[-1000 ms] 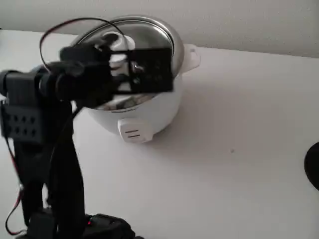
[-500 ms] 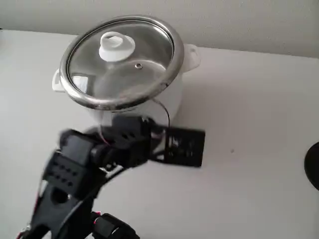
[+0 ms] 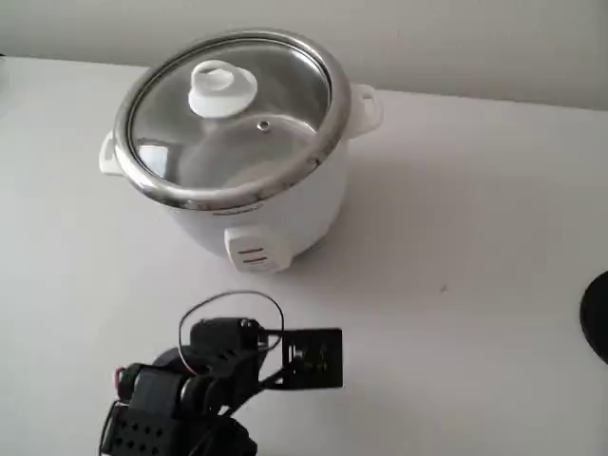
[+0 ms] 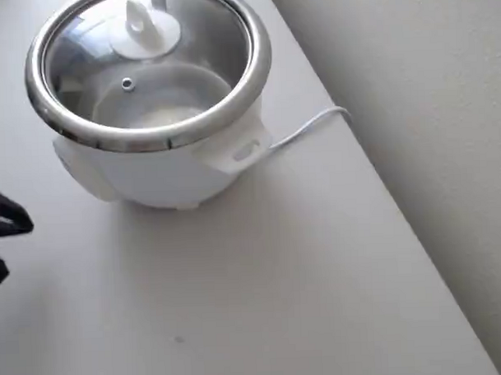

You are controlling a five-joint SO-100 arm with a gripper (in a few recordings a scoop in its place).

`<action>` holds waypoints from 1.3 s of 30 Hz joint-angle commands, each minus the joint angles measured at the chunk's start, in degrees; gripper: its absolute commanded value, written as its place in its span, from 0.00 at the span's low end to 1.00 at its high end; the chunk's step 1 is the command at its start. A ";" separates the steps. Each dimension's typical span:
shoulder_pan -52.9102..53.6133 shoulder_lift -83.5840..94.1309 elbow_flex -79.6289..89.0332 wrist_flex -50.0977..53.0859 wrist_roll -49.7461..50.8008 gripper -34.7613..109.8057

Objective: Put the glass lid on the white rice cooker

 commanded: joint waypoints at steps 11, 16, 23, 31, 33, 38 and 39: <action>2.55 3.34 0.88 0.53 -0.53 0.24; 2.99 3.34 0.88 0.53 -0.26 0.24; 2.90 3.34 0.88 0.53 -0.26 0.24; 2.90 3.34 0.88 0.53 -0.26 0.24; 2.90 3.34 0.88 0.53 -0.26 0.24; 2.90 3.34 0.88 0.53 -0.26 0.24; 2.90 3.34 0.88 0.53 -0.26 0.24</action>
